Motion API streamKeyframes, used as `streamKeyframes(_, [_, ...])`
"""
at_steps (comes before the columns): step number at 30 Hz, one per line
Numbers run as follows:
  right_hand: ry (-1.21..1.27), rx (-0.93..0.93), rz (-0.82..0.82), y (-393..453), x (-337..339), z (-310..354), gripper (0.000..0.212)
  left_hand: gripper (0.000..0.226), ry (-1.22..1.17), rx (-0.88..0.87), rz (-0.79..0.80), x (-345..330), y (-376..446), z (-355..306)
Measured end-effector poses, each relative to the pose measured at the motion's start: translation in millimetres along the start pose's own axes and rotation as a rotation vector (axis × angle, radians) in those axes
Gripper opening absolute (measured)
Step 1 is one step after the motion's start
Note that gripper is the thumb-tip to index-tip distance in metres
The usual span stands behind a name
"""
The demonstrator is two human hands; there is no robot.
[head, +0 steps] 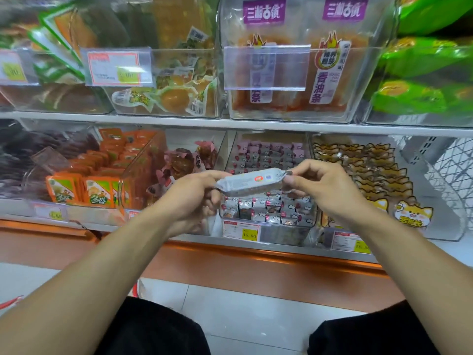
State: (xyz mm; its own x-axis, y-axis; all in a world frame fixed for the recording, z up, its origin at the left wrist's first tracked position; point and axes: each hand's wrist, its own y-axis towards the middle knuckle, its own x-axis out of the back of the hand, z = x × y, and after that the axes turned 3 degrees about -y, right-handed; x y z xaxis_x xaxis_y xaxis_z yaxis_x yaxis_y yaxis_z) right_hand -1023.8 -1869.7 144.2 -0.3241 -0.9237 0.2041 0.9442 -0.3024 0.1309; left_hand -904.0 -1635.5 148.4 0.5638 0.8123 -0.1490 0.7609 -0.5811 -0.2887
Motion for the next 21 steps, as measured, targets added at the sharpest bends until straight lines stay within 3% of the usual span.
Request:
streamKeyframes(4, [0.382,-0.122,-0.018,4,5,5,0.016,0.034,-0.086,-0.012,-0.076,10,4,-3])
streamKeyframes(6, [0.48,-0.193,-0.052,6,8,10,0.014,0.029,-0.075,-0.048,-0.033,12,0,4])
streamKeyframes(9, [0.617,-0.322,-0.08,7,0,10,0.02,0.038,0.24,-0.19,-0.01,5,-8,14])
streamKeyframes(12, [0.741,-0.452,-0.055,4,-17,9,0.023,0.043,0.288,-0.331,-0.003,-10,-12,22])
streamKeyframes(15, [0.663,-0.481,-0.043,2,-30,4,0.026,0.025,0.234,-0.362,0.027,-17,-12,25])
streamKeyframes(18, [0.479,-0.333,-0.081,2,-28,0,0.047,0.026,0.076,-0.195,-0.002,-18,-8,23])
streamKeyframes(21, [0.282,-0.192,0.005,2,-21,-5,0.066,0.033,-0.061,-0.01,0.008,-17,-3,22])
